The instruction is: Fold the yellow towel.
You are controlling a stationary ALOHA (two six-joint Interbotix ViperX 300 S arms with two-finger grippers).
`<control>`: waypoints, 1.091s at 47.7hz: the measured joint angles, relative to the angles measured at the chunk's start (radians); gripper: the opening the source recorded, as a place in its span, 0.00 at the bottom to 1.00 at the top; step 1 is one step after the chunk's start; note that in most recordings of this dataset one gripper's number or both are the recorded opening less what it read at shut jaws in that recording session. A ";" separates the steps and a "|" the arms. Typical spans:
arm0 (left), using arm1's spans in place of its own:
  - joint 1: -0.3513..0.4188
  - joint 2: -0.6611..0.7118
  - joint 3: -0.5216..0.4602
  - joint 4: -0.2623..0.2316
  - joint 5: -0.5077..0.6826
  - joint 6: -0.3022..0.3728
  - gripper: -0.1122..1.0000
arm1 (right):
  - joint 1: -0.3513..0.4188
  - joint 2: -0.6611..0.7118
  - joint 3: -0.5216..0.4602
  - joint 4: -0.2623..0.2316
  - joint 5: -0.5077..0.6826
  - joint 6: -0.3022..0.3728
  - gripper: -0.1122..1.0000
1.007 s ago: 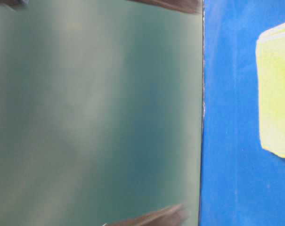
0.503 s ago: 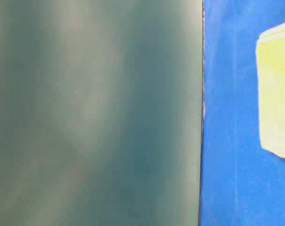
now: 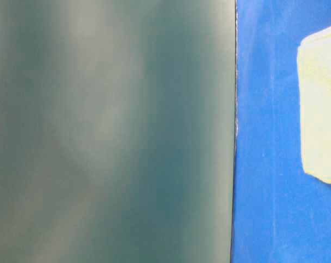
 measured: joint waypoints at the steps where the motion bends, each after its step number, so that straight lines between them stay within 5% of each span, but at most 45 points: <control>1: 0.003 0.000 0.000 0.000 0.000 0.005 0.58 | -0.002 0.003 0.002 0.002 -0.003 0.000 0.64; 52: 0.012 0.000 0.000 0.000 0.000 0.000 0.58 | -0.002 0.015 0.005 0.006 -0.008 -0.002 0.63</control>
